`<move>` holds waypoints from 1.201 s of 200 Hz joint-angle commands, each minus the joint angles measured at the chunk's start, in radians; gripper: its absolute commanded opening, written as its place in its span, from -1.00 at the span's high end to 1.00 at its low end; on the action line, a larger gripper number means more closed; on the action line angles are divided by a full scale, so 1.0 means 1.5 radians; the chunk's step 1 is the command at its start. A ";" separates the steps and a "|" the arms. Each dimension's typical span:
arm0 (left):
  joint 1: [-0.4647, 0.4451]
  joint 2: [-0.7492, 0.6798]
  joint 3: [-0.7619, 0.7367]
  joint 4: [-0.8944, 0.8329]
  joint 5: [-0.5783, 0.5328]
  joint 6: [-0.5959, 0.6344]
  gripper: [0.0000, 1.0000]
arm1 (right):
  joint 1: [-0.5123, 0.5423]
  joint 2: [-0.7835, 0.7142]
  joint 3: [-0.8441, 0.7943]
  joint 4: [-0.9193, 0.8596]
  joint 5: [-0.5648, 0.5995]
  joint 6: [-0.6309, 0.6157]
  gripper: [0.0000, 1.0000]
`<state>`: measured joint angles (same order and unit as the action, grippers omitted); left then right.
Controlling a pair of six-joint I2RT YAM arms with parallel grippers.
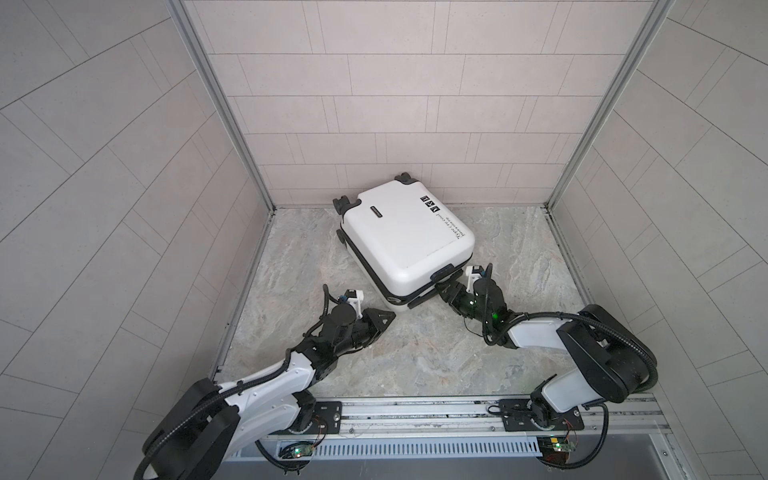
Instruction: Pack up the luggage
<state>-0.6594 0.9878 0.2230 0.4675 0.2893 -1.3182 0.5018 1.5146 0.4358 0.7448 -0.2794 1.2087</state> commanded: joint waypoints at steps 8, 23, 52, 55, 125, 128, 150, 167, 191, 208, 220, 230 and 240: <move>0.001 -0.040 0.000 -0.003 -0.104 -0.028 0.45 | 0.008 -0.011 0.008 0.000 0.014 -0.002 -0.10; 0.007 -0.048 0.012 -0.005 -0.127 -0.029 0.41 | 0.007 -0.016 0.009 -0.004 0.015 -0.004 -0.10; 0.017 -0.033 0.067 -0.039 -0.108 0.057 0.33 | 0.008 -0.027 0.009 -0.015 0.016 -0.012 -0.10; 0.017 -0.031 0.072 -0.034 -0.102 0.075 0.33 | 0.008 -0.028 0.009 -0.016 0.017 -0.013 -0.10; 0.024 -0.031 0.067 -0.043 -0.012 0.431 0.32 | 0.007 -0.088 0.007 -0.095 0.012 -0.087 -0.07; 0.024 -0.037 0.064 -0.040 -0.015 0.440 0.31 | 0.007 -0.093 0.007 -0.103 0.013 -0.091 -0.07; 0.024 -0.085 0.026 -0.018 -0.062 0.492 0.08 | 0.007 -0.126 0.013 -0.157 0.022 -0.124 -0.09; 0.023 -0.130 0.019 -0.049 -0.113 0.526 -0.28 | 0.005 -0.151 0.021 -0.204 0.034 -0.147 -0.15; 0.024 -0.195 0.005 -0.061 -0.148 0.576 -0.45 | 0.001 -0.176 0.029 -0.250 0.046 -0.176 -0.19; 0.024 -0.229 -0.030 -0.019 -0.169 0.587 -0.62 | -0.004 -0.184 0.032 -0.273 0.047 -0.193 -0.21; 0.024 -0.252 -0.046 -0.011 -0.168 0.615 -0.64 | -0.009 -0.188 0.031 -0.280 0.046 -0.199 -0.21; 0.024 -0.262 -0.055 -0.004 -0.166 0.630 -0.63 | -0.015 -0.188 0.031 -0.283 0.040 -0.202 -0.21; 0.024 -0.260 -0.066 0.015 -0.161 0.643 -0.63 | -0.021 -0.188 0.027 -0.284 0.036 -0.202 -0.21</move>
<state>-0.6285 0.6140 0.1604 0.4179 0.0731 -0.4511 0.4889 1.2491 0.4637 0.3710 -0.2310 0.9459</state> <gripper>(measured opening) 0.817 0.606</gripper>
